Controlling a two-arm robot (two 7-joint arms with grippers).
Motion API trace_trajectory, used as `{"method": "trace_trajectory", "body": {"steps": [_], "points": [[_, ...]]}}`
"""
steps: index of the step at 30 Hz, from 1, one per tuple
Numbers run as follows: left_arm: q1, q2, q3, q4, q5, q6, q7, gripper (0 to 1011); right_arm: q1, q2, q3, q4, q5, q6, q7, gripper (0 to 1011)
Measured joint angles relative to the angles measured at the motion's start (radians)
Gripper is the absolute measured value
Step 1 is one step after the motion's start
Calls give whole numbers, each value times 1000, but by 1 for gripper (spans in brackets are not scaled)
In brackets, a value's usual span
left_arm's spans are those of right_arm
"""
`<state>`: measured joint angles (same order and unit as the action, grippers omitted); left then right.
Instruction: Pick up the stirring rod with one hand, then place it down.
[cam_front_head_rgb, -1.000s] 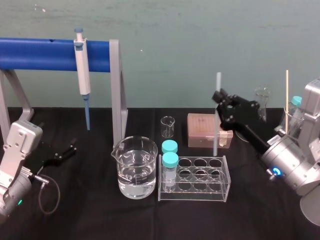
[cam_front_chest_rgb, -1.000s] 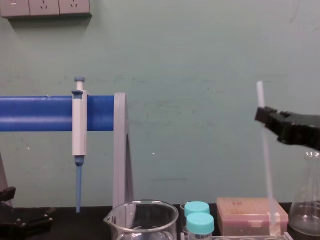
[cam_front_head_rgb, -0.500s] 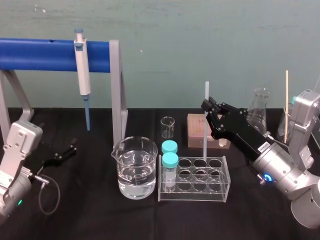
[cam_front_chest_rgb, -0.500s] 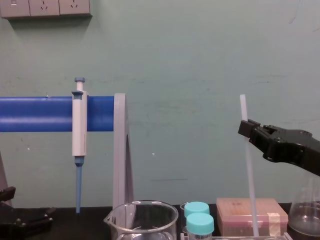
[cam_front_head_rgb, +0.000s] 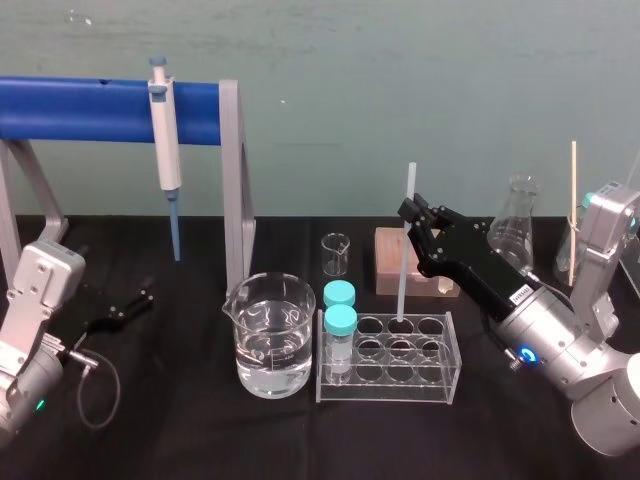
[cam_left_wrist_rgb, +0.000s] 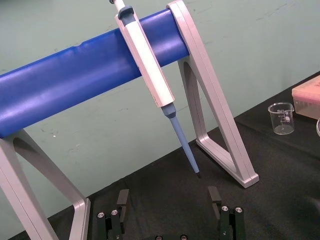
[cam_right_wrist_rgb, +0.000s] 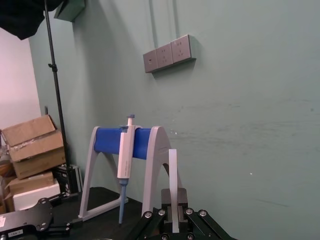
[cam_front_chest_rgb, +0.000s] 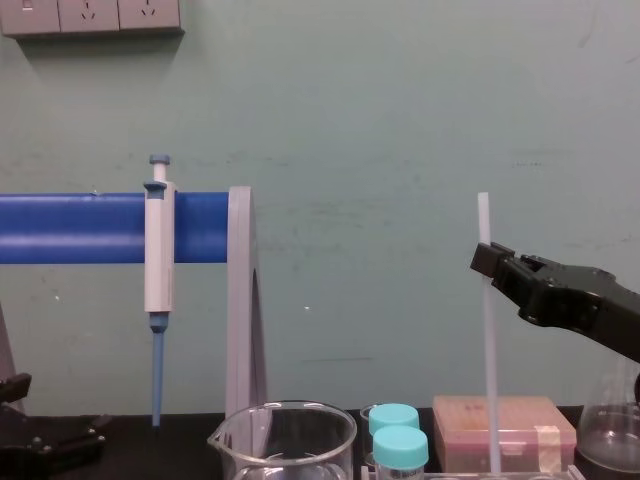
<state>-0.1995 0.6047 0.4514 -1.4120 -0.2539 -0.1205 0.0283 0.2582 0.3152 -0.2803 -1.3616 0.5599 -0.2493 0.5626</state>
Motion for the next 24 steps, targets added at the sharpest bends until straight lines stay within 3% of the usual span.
{"method": "trace_trajectory", "body": {"steps": [15, 24], "points": [[0, 0, 0, 0, 0, 0, 0, 1000, 5, 1, -18, 23, -9, 0, -11, 62], [0, 0, 0, 0, 0, 0, 0, 1000, 13, -15, -25, 79, -24, -3, -28, 62]]}}
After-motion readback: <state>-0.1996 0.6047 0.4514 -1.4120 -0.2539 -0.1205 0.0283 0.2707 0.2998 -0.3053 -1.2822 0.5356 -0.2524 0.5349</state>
